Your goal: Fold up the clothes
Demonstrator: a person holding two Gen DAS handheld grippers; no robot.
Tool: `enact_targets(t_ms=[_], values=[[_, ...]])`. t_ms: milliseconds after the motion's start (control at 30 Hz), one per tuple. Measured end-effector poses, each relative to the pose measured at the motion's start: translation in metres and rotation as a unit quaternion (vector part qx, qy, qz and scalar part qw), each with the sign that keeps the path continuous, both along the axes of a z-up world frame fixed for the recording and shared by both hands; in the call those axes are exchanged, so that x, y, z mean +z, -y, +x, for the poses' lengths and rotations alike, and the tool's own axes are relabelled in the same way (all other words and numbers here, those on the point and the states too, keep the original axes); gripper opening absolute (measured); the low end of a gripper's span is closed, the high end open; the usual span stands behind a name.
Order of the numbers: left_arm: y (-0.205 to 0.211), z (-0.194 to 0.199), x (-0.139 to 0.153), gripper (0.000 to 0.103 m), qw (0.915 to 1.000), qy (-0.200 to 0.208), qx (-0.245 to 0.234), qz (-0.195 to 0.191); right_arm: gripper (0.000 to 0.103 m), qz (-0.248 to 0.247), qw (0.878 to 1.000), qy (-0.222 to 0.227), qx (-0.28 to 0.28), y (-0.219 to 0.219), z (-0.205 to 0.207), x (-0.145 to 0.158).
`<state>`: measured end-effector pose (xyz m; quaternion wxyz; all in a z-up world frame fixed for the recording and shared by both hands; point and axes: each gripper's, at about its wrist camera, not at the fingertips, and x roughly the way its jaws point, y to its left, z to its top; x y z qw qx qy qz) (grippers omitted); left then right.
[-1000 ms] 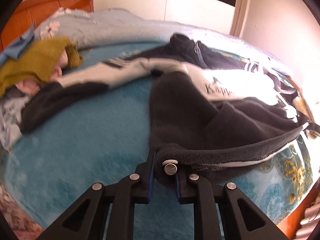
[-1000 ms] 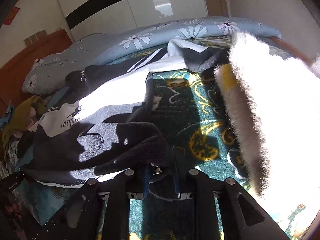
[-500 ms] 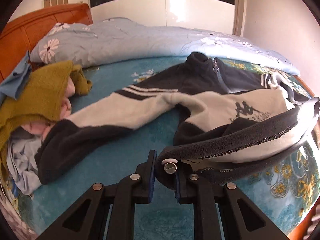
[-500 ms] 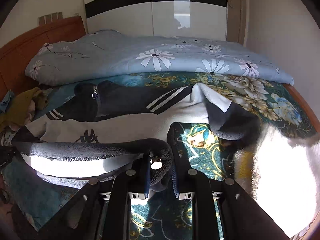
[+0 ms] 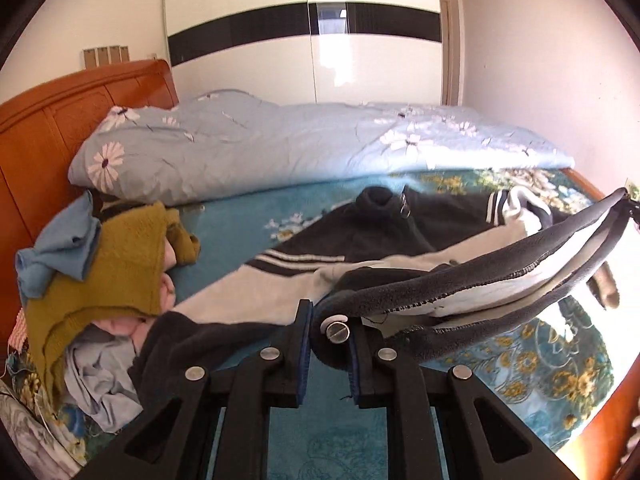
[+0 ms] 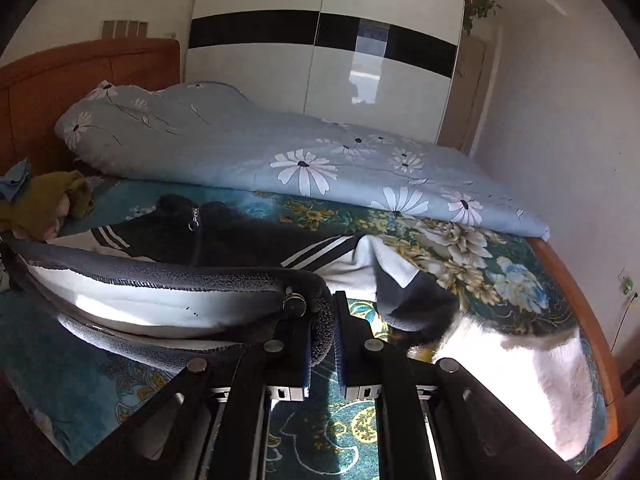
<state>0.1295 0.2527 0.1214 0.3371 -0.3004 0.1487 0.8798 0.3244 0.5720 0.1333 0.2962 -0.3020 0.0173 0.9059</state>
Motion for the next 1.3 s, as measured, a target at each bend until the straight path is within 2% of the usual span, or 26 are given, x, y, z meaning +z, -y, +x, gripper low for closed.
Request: enact_targets(t_ms=[67,167,367,433,567,700,833,967,1033,1067,1100,1133,1167,1200,1267,1300], values=[[0.011,0.014,0.009,0.017,0.9999,-0.009,-0.007,0.005,0.010,0.003,1.000,-0.012,-0.001,0.008,0.018,0.010],[0.025,0.031,-0.011,0.017,0.9999,0.003,-0.009,-0.010,0.010,-0.014,1.000,-0.015,0.000,0.019,0.043,-0.001],[0.012,0.036,-0.112,0.017,0.9938,0.073,-0.007,-0.084,0.010,-0.113,0.992,0.054,-0.010,0.020,0.053,-0.104],[0.011,0.041,-0.126,0.016,0.9920,0.083,-0.004,-0.094,0.010,-0.130,0.989,0.073,-0.019,0.019,0.054,-0.130],[0.020,0.043,-0.136,0.016,0.9903,0.108,0.001,-0.088,0.010,-0.169,0.983,0.070,-0.027,0.011,0.067,-0.149],[0.035,0.049,-0.123,0.020,0.9909,0.125,-0.022,-0.045,0.011,-0.171,0.983,0.067,-0.013,0.014,0.074,-0.145],[0.053,0.051,-0.101,0.023,0.9939,0.107,-0.013,-0.025,0.025,-0.145,0.986,0.084,-0.016,0.020,0.089,-0.136],[0.073,0.025,-0.077,0.037,0.9959,0.088,0.019,-0.007,0.025,-0.117,0.989,0.079,-0.049,0.010,0.125,-0.117],[0.069,-0.001,-0.064,0.044,0.9964,0.079,0.032,0.000,0.026,-0.105,0.991,0.048,-0.066,-0.001,0.133,-0.100],[0.063,-0.014,-0.058,0.051,0.9966,0.074,0.036,0.011,0.030,-0.103,0.992,0.027,-0.069,-0.008,0.130,-0.090],[0.055,-0.029,-0.051,0.059,0.9966,0.068,0.038,0.027,0.042,-0.104,0.992,0.006,-0.067,-0.016,0.122,-0.081],[0.045,-0.043,-0.044,0.062,0.9965,0.059,0.041,0.042,0.049,-0.104,0.993,-0.017,-0.055,-0.022,0.109,-0.072],[0.034,-0.058,-0.038,0.064,0.9964,0.050,0.043,0.053,0.060,-0.104,0.993,-0.042,-0.039,-0.028,0.094,-0.063],[0.019,-0.072,-0.033,0.065,0.9968,0.042,0.042,0.052,0.067,-0.103,0.992,-0.066,-0.022,-0.034,0.080,-0.055],[-0.015,-0.100,-0.029,0.065,0.9985,0.032,0.033,0.030,0.071,-0.100,0.991,-0.088,0.024,-0.046,0.038,-0.044],[-0.031,-0.114,-0.030,0.065,0.9991,0.031,0.025,0.017,0.071,-0.096,0.992,-0.074,0.041,-0.053,0.011,-0.045]])
